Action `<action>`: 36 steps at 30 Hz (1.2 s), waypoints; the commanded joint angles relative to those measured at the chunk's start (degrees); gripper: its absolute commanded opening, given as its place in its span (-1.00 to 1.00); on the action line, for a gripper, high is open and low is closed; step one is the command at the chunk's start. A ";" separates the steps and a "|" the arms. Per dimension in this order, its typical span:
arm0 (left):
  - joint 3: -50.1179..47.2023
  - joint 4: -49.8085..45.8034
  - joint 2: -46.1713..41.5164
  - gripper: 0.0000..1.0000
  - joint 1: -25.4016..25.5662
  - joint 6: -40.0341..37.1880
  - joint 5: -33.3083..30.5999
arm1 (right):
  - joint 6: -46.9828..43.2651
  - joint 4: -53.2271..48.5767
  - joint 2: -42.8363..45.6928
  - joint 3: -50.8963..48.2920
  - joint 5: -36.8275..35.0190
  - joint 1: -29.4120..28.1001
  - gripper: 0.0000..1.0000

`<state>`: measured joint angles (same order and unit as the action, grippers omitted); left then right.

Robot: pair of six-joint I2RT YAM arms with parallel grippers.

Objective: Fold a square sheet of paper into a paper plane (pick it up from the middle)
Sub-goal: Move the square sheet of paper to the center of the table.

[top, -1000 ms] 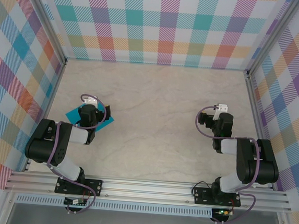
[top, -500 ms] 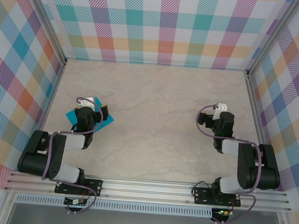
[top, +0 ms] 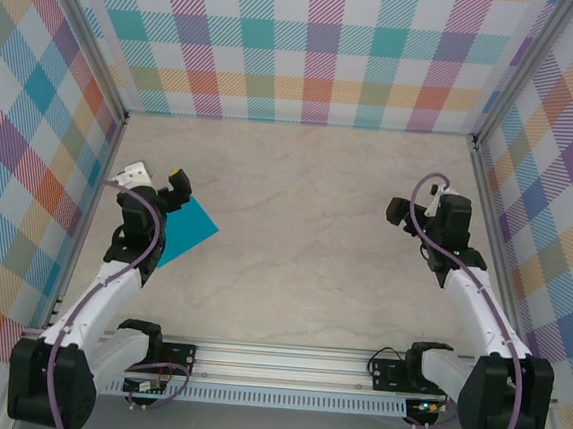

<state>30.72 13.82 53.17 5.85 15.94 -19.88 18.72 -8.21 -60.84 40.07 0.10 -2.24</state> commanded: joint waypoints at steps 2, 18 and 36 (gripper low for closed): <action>-1.38 -7.07 -3.07 1.00 -0.65 15.34 -1.77 | 5.23 -12.93 1.43 0.99 7.91 0.34 1.00; 21.12 -24.47 31.79 1.00 -1.50 19.34 13.10 | 4.95 -10.92 -4.60 -0.22 29.69 0.22 0.99; 30.91 -27.11 50.93 1.00 -1.80 21.06 15.15 | 5.10 -7.79 -14.34 1.50 36.01 -1.82 0.99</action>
<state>60.71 -11.99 102.15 5.10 36.64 -5.89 23.62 -17.54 -73.38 39.66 33.76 -2.85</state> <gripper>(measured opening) 0.999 0.997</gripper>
